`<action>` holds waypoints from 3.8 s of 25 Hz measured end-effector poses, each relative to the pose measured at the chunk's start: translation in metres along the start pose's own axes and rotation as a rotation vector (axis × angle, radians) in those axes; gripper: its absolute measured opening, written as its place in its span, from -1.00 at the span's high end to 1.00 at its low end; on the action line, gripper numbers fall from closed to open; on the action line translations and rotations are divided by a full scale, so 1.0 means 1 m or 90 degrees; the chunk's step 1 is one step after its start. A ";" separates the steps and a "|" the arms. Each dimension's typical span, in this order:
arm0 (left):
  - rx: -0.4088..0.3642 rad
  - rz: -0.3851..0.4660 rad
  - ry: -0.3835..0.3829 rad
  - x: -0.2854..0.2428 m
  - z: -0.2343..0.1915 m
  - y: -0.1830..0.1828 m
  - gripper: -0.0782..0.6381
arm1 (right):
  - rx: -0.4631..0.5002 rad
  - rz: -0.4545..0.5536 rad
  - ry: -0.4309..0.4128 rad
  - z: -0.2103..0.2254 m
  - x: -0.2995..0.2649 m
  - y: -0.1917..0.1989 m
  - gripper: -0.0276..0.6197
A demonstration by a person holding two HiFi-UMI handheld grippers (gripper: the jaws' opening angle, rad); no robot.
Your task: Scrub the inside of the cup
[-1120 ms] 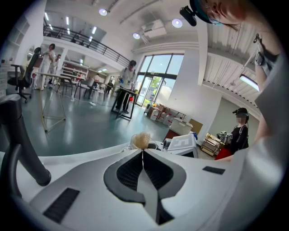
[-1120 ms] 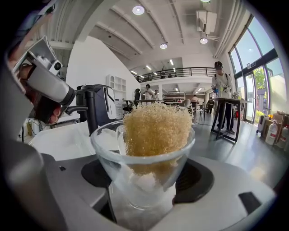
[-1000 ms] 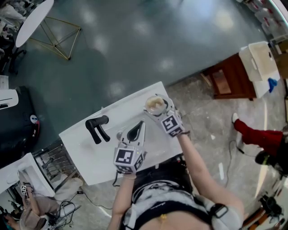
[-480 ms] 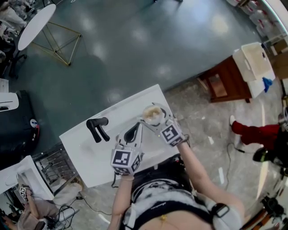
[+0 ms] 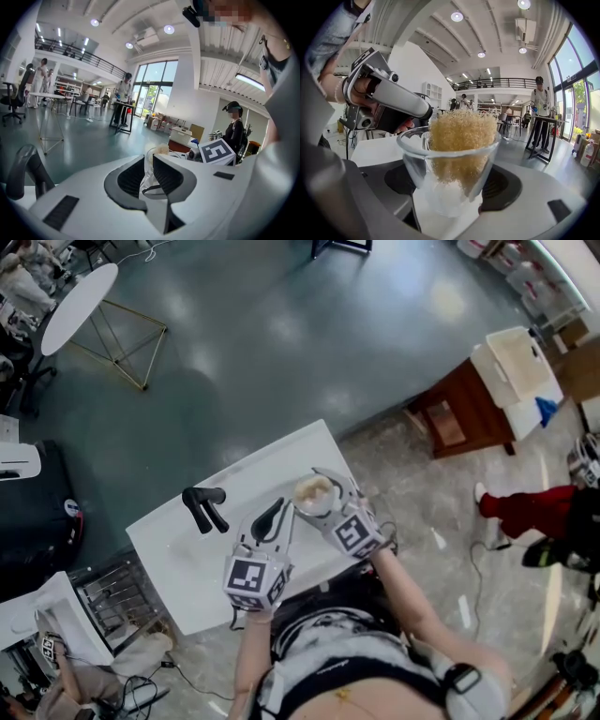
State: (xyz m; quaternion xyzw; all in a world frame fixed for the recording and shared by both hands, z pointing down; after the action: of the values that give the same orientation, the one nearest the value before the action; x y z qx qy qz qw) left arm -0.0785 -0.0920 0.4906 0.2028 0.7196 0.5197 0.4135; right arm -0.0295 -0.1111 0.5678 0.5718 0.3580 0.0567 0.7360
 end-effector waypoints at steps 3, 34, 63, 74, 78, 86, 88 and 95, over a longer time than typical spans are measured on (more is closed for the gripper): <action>-0.007 0.005 0.012 0.006 0.005 -0.008 0.54 | 0.014 0.004 -0.004 -0.006 0.007 -0.007 -0.30; -0.466 -0.240 0.086 0.012 0.046 0.000 0.39 | 0.098 -0.030 -0.040 -0.066 0.033 -0.008 -0.30; -0.482 -0.177 0.023 0.020 0.049 -0.014 0.51 | 0.116 -0.029 -0.060 -0.074 0.038 -0.018 -0.29; -0.474 -0.168 0.013 0.029 0.050 -0.018 0.60 | 0.108 -0.066 -0.037 -0.070 0.035 -0.008 -0.30; -0.456 -0.191 0.054 0.026 0.058 -0.015 0.62 | 0.105 -0.066 -0.027 -0.069 0.034 -0.008 -0.29; -0.481 -0.265 0.089 0.012 0.062 0.001 0.62 | 0.088 -0.051 -0.029 -0.074 0.034 -0.015 -0.30; -0.478 -0.273 0.095 0.010 0.062 0.002 0.62 | 0.094 -0.052 -0.029 -0.075 0.034 -0.015 -0.30; -0.465 -0.294 0.130 0.006 0.070 0.005 0.64 | 0.104 -0.067 -0.023 -0.076 0.035 -0.012 -0.29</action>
State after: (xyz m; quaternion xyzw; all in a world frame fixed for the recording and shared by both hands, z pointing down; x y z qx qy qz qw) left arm -0.0263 -0.0451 0.4843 -0.1751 0.5520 0.6513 0.4903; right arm -0.0522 -0.0371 0.5345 0.6110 0.3777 -0.0216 0.6954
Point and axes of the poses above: the fingertips, and each gripper's own axes: x backward along the fingers, z to its right, y out of its underside, the point moved 2 cm from there along x, backward along the fingers, and after that the axes turned 9 degrees about -x, right-handed, at the moved point
